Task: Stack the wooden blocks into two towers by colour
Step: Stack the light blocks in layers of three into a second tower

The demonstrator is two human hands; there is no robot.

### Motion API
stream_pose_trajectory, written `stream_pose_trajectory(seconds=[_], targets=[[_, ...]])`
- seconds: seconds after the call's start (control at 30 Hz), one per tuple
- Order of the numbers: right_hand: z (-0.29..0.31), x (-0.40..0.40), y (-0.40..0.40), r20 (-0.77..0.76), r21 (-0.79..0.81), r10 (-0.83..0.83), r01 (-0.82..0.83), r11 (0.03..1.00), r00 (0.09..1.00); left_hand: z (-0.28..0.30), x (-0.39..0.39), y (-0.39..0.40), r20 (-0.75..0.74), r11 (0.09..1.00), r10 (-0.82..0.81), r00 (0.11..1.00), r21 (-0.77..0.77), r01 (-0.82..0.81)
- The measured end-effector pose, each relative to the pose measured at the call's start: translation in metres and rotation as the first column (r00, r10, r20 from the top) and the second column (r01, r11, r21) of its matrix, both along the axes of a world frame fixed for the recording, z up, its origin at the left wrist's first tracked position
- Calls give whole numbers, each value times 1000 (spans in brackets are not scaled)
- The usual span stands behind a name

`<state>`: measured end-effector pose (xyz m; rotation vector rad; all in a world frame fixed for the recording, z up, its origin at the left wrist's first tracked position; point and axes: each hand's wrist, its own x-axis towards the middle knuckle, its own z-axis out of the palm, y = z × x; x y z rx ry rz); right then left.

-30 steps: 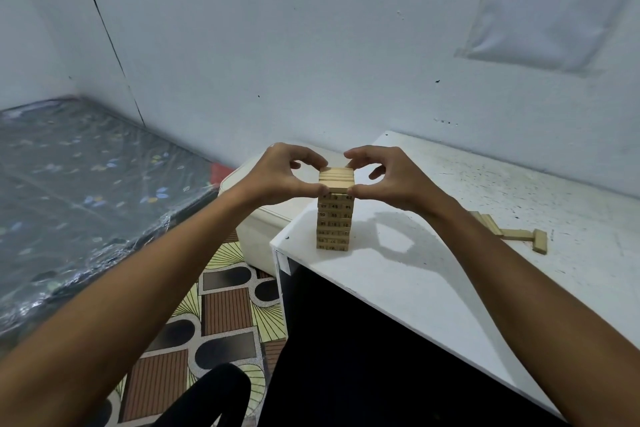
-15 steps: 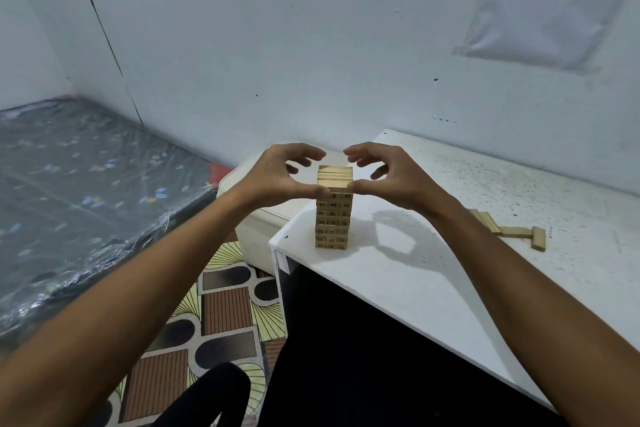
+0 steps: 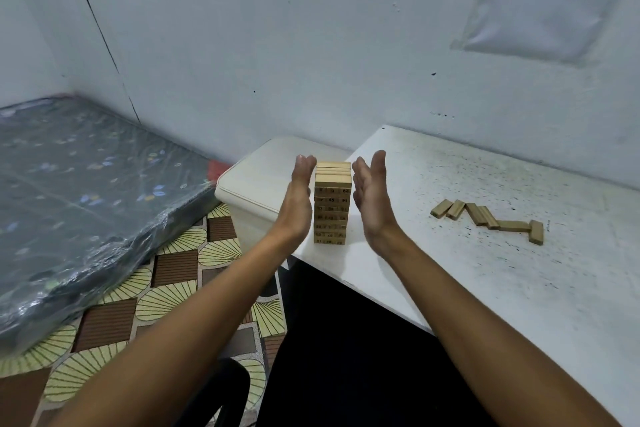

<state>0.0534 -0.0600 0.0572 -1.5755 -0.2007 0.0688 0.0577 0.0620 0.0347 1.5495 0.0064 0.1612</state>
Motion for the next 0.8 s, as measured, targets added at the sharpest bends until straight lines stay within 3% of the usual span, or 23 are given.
stream_pose_trajectory(seconds=[0.37,0.8], targets=[[2,-4,15,-36,133,10,-5,991,999,11,-6,-17,-45,985,71,996,-153,-77],[1,-5,22,-67,163,7,4,987,998,16,-10,-20,-79,991,67,995,-110,-76]])
